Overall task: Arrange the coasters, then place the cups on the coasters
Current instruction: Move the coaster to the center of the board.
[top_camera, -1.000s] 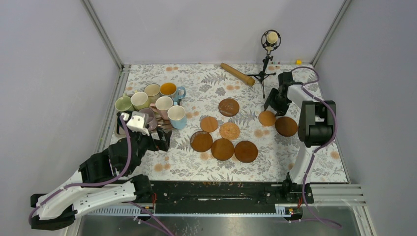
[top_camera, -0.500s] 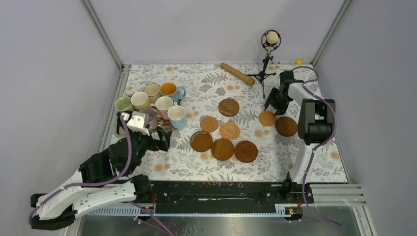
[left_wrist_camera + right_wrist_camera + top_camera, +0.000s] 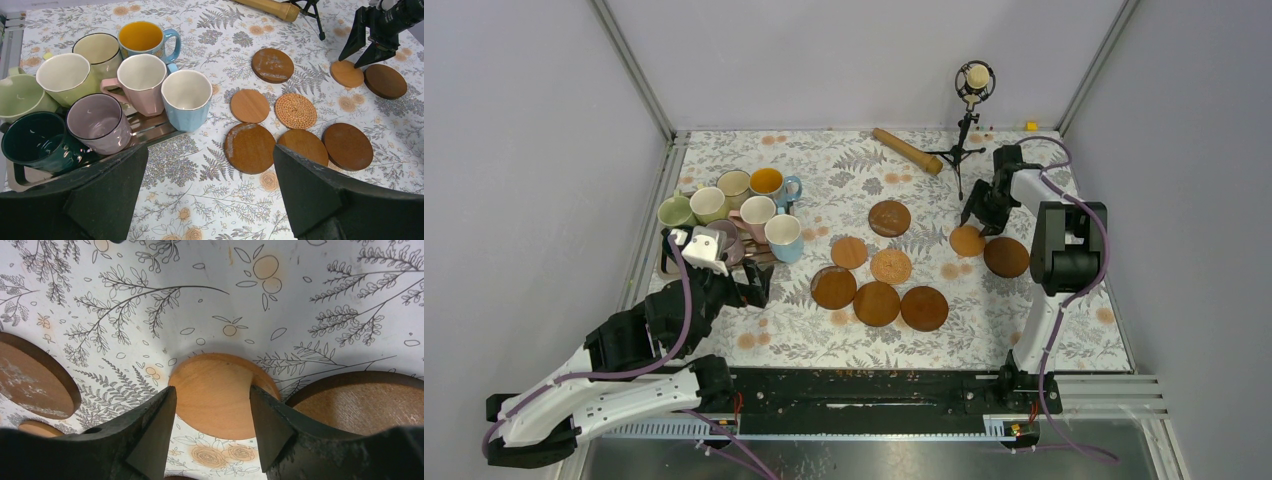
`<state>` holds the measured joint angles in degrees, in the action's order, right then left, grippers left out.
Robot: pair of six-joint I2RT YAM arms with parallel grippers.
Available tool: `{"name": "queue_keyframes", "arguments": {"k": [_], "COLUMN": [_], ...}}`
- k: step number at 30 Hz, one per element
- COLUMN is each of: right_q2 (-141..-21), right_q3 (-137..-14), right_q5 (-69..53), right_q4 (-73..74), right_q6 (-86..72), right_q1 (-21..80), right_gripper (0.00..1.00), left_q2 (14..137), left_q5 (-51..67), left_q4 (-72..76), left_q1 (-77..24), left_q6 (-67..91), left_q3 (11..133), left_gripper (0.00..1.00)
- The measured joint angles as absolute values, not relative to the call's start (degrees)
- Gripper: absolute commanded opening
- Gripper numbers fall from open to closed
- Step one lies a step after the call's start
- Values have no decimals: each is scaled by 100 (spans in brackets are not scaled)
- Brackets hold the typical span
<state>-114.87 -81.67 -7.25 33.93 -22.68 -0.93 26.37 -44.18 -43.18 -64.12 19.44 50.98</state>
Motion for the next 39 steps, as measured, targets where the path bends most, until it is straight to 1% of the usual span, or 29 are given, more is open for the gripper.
{"name": "queue_keyframes", "arguments": {"k": [6,11,15,21,25,28,32,35,38,39], "right_q2": [-11404,-11308,-11146,-10958,-10932,-10956,-11249,-11734,-12147,-12241], "right_q3": [-8047,-7896,-7666,-7579,-7870,-8158,-8552,-9035,-9386,-9426], "right_q5": [-834,-961,-976,-926,-707,-591,-499,-497,-491,-484], "right_q4": [3511,3671,3795,3881,3876,3767,3712,3830,4012,4071], "right_q6": [-2196,-2064,-2032,-2040,-2182,-2344,-2504,-2536,-2517,-2497], "right_q1": [-93,-40,191,414,355,257,132,71,38,32], "right_gripper": [60,60,60,67,75,78,77,76,70,70], "left_q2": [2637,2637,2637,2637,2637,2637,2637,2637,2637,2637], "left_q5": [-4418,-4418,-4418,-4418,-4418,-4418,-4421,-4423,-4423,-4423], "left_q4": [-4318,-4318,-4318,-4318,-4318,-4318,-4318,-4318,-4320,-4318], "left_q1": [-6412,-6412,-6412,-6412,-6412,-6412,-6412,-6412,-6412,-6412], "left_q6": [1944,1942,1944,1944,1944,1944,1944,1944,1942,1942], "left_q3": [5098,5098,5098,5098,5098,5098,5098,5098,5098,5098], "left_gripper": [98,98,98,98,98,98,98,98,98,98]}}
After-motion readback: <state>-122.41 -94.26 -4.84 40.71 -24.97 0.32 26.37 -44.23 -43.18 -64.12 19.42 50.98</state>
